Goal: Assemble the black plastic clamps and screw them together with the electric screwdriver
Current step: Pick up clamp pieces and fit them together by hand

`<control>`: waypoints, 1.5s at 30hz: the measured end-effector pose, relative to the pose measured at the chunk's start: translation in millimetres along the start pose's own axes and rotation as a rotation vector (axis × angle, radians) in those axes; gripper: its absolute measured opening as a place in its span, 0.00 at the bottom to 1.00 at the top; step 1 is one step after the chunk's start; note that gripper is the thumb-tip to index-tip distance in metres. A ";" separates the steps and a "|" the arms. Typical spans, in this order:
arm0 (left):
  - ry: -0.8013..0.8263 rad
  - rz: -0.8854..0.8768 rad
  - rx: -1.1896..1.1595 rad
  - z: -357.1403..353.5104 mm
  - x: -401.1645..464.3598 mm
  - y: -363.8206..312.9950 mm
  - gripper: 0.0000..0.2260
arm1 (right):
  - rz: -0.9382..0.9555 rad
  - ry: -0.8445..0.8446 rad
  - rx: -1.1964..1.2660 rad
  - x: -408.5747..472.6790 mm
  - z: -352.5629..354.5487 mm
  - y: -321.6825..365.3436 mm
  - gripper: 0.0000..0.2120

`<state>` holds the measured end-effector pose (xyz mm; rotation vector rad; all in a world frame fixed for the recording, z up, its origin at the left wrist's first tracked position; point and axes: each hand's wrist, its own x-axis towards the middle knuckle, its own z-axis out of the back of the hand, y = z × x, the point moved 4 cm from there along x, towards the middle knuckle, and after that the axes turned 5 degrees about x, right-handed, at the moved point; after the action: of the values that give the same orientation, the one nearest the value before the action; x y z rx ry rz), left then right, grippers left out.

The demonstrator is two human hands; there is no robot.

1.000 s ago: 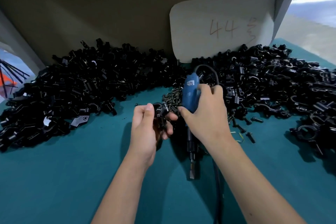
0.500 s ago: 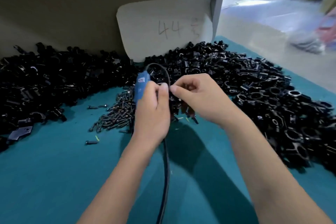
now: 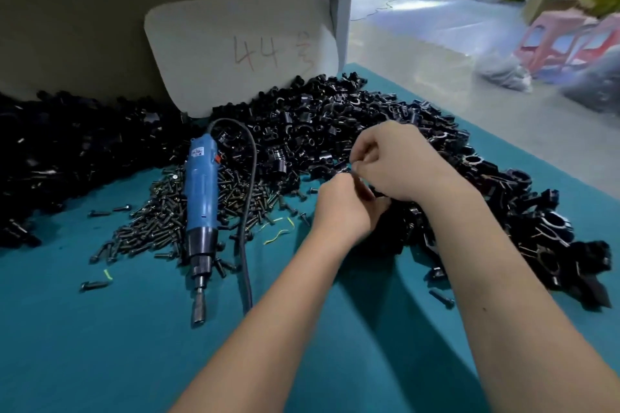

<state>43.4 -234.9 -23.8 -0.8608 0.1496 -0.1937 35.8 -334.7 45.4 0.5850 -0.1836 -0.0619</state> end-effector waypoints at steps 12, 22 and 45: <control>-0.135 0.068 0.011 62.4 1.7 43.1 0.08 | 0.030 0.161 -0.125 49.7 -74.6 25.6 0.16; -0.585 -0.219 0.018 144.6 -22.2 65.5 0.07 | 0.084 -0.026 0.321 43.5 -69.7 73.4 0.07; -0.874 0.386 0.414 251.0 -81.6 234.8 0.03 | 0.353 0.598 0.700 3.5 -177.6 199.8 0.19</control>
<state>41.8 118.1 -37.5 -0.4301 -0.5268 0.5035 74.2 -72.3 11.5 1.2286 0.2923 0.5366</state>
